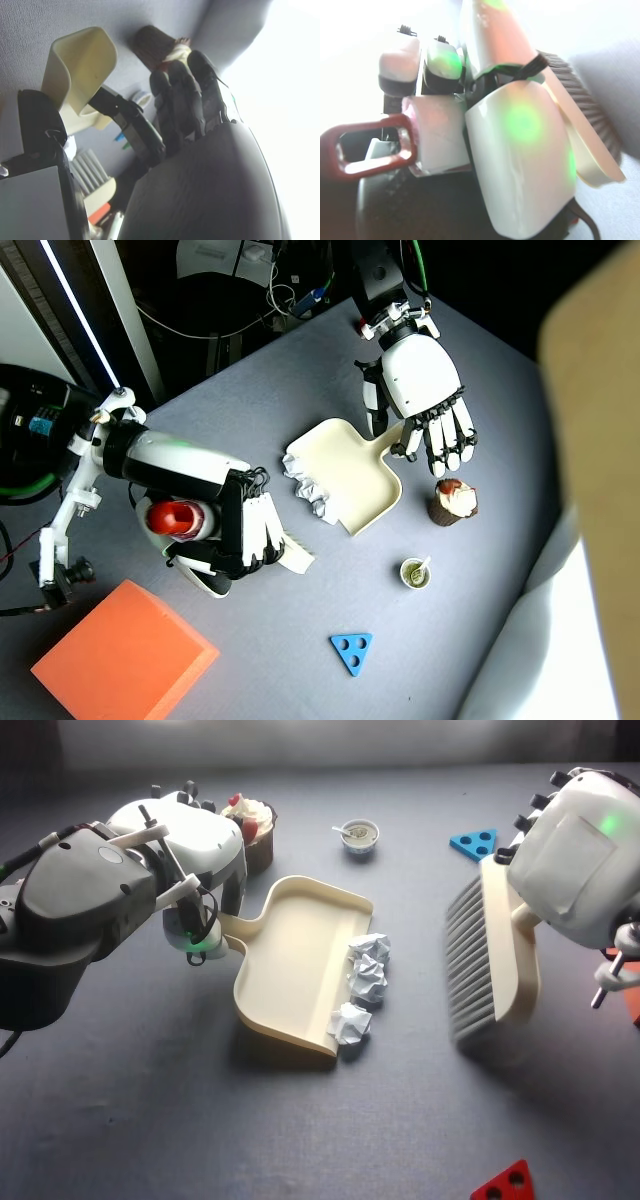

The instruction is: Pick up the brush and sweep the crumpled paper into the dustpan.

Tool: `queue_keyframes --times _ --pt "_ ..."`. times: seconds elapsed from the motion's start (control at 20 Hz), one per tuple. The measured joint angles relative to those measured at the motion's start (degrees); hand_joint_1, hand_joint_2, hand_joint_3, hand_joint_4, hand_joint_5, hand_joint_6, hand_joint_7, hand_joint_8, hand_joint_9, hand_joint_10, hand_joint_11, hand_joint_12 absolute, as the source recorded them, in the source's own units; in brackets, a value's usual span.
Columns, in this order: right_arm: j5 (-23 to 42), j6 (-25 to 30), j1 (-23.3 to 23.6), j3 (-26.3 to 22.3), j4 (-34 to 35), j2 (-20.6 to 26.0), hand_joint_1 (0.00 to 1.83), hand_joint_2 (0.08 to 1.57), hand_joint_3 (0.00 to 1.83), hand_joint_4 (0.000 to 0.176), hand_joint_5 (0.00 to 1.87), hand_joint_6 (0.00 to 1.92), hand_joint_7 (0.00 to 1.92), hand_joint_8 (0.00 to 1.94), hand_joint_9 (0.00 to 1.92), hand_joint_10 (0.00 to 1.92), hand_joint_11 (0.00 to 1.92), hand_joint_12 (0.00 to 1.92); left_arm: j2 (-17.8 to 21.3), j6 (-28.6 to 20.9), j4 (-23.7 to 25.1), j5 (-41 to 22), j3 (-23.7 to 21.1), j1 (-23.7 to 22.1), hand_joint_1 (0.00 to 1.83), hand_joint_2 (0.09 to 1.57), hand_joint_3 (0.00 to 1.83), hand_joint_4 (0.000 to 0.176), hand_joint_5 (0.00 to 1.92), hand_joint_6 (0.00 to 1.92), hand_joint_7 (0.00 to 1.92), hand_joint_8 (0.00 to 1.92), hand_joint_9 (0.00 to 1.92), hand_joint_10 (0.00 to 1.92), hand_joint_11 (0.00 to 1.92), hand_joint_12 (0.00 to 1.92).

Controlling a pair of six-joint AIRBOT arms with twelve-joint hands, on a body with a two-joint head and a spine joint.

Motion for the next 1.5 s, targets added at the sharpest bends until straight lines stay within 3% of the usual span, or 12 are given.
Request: queue_keyframes --times 0.15,0.35,0.6,0.95,1.35,1.5 --pt "-3.0 -8.3 2.6 -0.2 6.2 -0.2 1.57 1.17 0.0 0.132 0.93 1.92 1.0 1.94 1.26 1.92 1.34 1.92 0.0 0.0 -0.2 0.0 0.0 0.0 1.14 1.04 0.0 0.0 1.17 0.66 0.43 0.0 0.31 0.0 0.0 0.57" --pt "-3.3 -11.5 4.4 1.3 8.7 -2.7 1.57 1.17 0.0 0.146 0.95 1.92 1.01 1.94 1.24 1.92 1.33 1.92 0.0 0.0 -0.2 0.0 0.0 0.0 1.16 1.03 0.0 0.0 1.19 0.61 0.45 0.0 0.33 0.01 0.02 0.57" --pt "-6.0 -11.5 6.4 2.4 10.4 -5.3 1.59 1.16 0.0 0.151 0.98 1.92 1.04 1.94 1.26 1.92 1.34 1.92 0.0 0.0 -0.4 0.0 0.1 0.2 1.16 1.03 0.0 0.0 1.19 0.63 0.48 0.0 0.36 0.0 0.04 0.61" --pt "-10.0 -11.7 8.4 -0.4 11.2 -6.6 1.59 1.15 0.0 0.154 0.99 1.92 1.06 1.94 1.27 1.92 1.36 1.92 -0.1 -0.2 -0.3 0.0 0.1 0.2 1.15 1.04 0.0 0.0 1.17 0.65 0.47 0.0 0.37 0.0 0.04 0.63" --pt "-7.3 -11.3 8.6 1.3 11.3 -9.0 1.6 1.16 0.0 0.158 0.99 1.92 1.08 1.94 1.3 1.92 1.37 1.92 -0.3 -0.2 -0.4 -0.1 0.1 0.2 1.14 1.03 0.0 0.0 1.19 0.63 0.45 0.0 0.35 0.0 0.04 0.61" --pt "-5.5 -7.4 8.6 1.3 10.3 -9.6 1.59 1.16 0.0 0.157 0.99 1.92 1.09 1.94 1.31 1.92 1.37 1.92 -0.3 -0.2 -0.5 -0.2 0.1 0.2 1.14 1.03 0.0 0.0 1.18 0.64 0.45 0.0 0.35 0.0 0.04 0.61"
